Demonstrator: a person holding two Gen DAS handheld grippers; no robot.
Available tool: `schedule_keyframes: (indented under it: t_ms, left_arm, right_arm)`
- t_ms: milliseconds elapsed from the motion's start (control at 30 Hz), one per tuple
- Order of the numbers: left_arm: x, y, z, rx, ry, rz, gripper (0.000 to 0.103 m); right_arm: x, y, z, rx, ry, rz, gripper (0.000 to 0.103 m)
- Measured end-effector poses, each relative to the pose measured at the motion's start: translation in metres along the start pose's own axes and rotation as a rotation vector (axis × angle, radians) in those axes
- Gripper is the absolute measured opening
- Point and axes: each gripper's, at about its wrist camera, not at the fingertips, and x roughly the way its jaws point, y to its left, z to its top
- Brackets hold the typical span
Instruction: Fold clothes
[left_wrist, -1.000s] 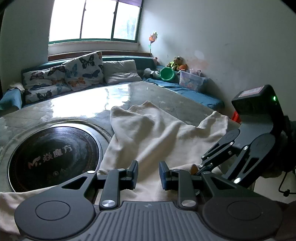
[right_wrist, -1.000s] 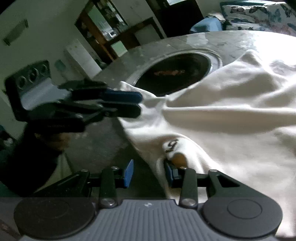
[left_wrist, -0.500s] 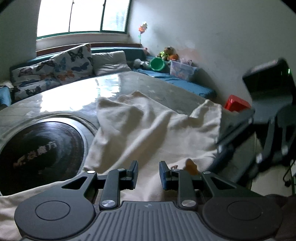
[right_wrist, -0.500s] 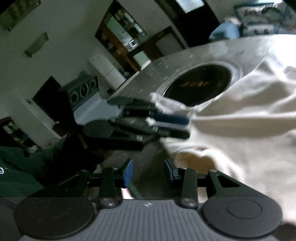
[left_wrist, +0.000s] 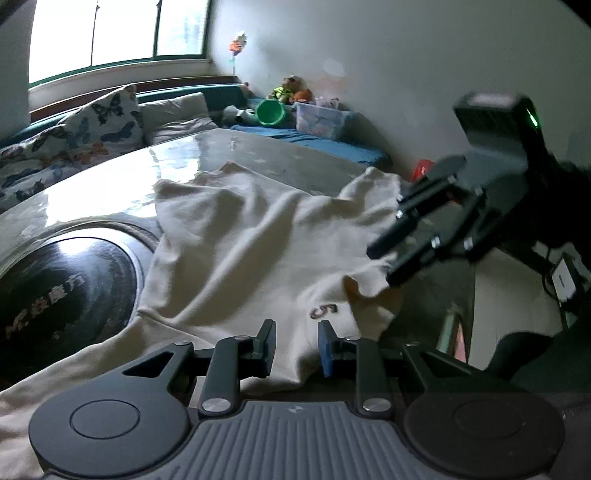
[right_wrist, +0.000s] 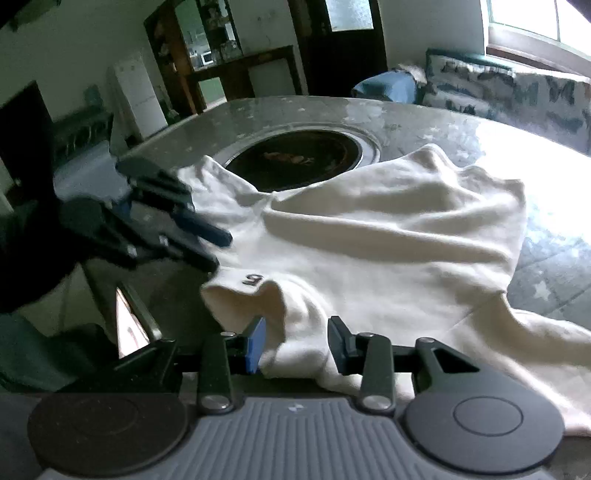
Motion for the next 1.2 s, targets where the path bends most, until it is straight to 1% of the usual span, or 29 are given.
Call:
schedule_keyframes:
  t_ms: [67, 133, 167, 200, 267, 367, 467, 533, 600, 667, 733, 800, 867, 933, 967, 1000, 1100, 1133, 1200]
  left_arm:
    - [0.0, 0.005, 0.004, -0.031, -0.009, -0.002, 0.027]
    - [0.001, 0.007, 0.008, -0.052, -0.018, -0.019, 0.027]
    - [0.003, 0.008, 0.009, -0.052, -0.013, -0.02, 0.028]
    - [0.005, 0.009, 0.01, -0.053, -0.007, -0.021, 0.029]
    - [0.009, 0.012, 0.009, -0.065, 0.017, -0.038, 0.029]
    - [0.017, 0.017, 0.004, -0.078, 0.062, -0.071, 0.028]
    - [0.017, 0.015, -0.002, -0.066, 0.09, -0.11, 0.027]
    - [0.016, 0.012, -0.005, -0.047, 0.1, -0.122, 0.027]
    - [0.015, 0.011, -0.007, -0.039, 0.101, -0.133, 0.028]
    - [0.015, 0.014, -0.007, -0.055, 0.099, -0.143, 0.029]
    - [0.013, 0.018, -0.005, -0.068, 0.102, -0.148, 0.029]
    - [0.006, 0.021, 0.0, -0.052, 0.089, -0.141, 0.029]
    - [-0.003, 0.027, 0.008, -0.053, 0.056, -0.129, 0.033]
    - [-0.01, 0.034, 0.019, -0.068, 0.021, -0.104, 0.039]
    - [-0.01, 0.038, 0.025, -0.078, 0.007, -0.085, 0.042]
    - [-0.01, 0.041, 0.032, -0.092, -0.01, -0.058, 0.047]
    - [0.002, 0.053, 0.05, -0.148, -0.041, 0.025, 0.048]
    - [0.01, 0.058, 0.056, -0.177, -0.042, 0.055, 0.049]
    - [0.025, 0.067, 0.064, -0.225, -0.029, 0.092, 0.051]
  right_arm:
    - [0.004, 0.005, -0.003, -0.029, 0.001, -0.021, 0.037]
    - [0.008, 0.012, -0.008, -0.078, 0.017, -0.049, 0.036]
    - [0.01, 0.016, -0.01, -0.105, 0.027, -0.063, 0.033]
    - [0.011, 0.019, -0.013, -0.131, 0.035, -0.087, 0.024]
    - [0.014, 0.026, -0.018, -0.172, 0.046, -0.137, 0.015]
    - [0.01, 0.029, -0.021, -0.173, 0.035, -0.146, 0.005]
    - [-0.002, 0.032, -0.023, -0.187, 0.038, -0.115, 0.004]
    - [-0.005, 0.037, -0.027, -0.223, 0.068, -0.099, 0.004]
    - [-0.001, 0.038, -0.032, -0.236, 0.118, -0.069, 0.005]
    - [-0.001, 0.034, -0.03, -0.212, 0.115, -0.045, 0.007]
    - [-0.007, 0.028, -0.023, -0.173, 0.086, -0.009, 0.008]
    - [-0.012, 0.023, -0.016, -0.142, 0.055, 0.022, 0.009]
    - [-0.014, 0.017, -0.007, -0.111, 0.027, 0.04, 0.01]
    - [-0.014, 0.011, 0.002, -0.099, -0.002, 0.041, 0.01]
    - [-0.014, 0.007, 0.006, -0.092, -0.017, 0.035, 0.011]
    - [-0.012, 0.002, 0.012, -0.076, -0.031, 0.024, 0.013]
    - [-0.006, -0.019, 0.028, -0.009, -0.069, -0.019, 0.017]
    - [-0.004, -0.025, 0.033, 0.009, -0.08, -0.036, 0.018]
    - [0.002, -0.041, 0.045, 0.056, -0.1, -0.066, 0.019]
